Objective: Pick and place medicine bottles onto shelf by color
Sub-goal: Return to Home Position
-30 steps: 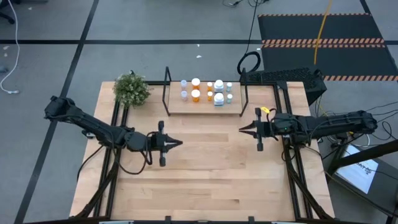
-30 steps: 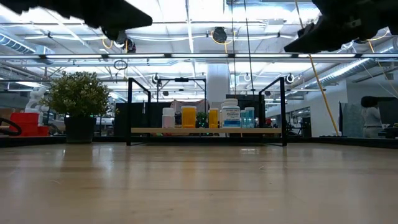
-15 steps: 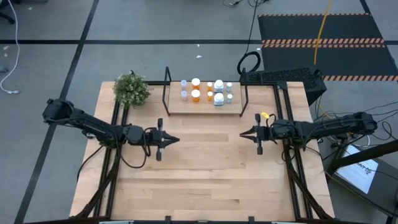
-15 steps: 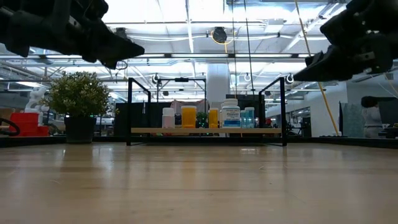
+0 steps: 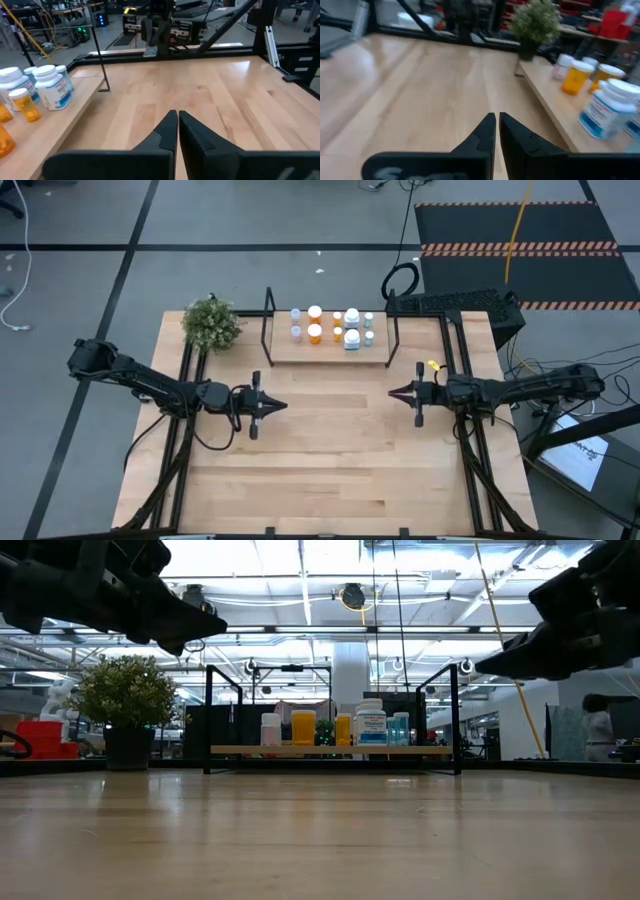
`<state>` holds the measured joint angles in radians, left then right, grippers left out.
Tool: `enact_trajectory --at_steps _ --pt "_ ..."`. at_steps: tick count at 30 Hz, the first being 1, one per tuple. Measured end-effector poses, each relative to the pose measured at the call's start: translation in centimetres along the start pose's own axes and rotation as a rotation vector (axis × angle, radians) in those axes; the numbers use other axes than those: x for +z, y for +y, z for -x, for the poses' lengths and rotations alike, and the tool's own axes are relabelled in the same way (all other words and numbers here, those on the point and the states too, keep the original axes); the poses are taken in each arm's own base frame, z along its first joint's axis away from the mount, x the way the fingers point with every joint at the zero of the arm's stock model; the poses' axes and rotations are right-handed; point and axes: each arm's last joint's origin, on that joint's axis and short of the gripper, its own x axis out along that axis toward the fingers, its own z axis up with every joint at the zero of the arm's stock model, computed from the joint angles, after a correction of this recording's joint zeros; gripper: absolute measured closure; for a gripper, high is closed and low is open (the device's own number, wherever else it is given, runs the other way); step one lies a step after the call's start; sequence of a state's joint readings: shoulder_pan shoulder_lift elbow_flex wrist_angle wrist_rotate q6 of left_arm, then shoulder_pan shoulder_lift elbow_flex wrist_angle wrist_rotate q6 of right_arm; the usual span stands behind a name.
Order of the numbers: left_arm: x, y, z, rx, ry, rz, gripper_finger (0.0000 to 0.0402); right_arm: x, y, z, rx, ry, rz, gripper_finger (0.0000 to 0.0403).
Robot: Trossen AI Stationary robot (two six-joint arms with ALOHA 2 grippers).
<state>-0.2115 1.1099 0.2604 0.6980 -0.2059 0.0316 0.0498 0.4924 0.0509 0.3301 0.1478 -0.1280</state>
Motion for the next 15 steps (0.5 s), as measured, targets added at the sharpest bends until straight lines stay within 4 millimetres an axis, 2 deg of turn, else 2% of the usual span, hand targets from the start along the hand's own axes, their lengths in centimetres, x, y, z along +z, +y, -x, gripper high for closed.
enact_trajectory --at_steps 5,15 --pt "0.0 0.0 0.0 0.001 -0.002 -0.003 0.0398 0.7 -0.1 0.7 0.01 -0.08 0.005 0.0387" --pt "0.0 0.0 0.0 0.002 -0.002 0.0 0.0386 1.3 -0.4 2.3 -0.001 -0.17 -0.008 0.0387"
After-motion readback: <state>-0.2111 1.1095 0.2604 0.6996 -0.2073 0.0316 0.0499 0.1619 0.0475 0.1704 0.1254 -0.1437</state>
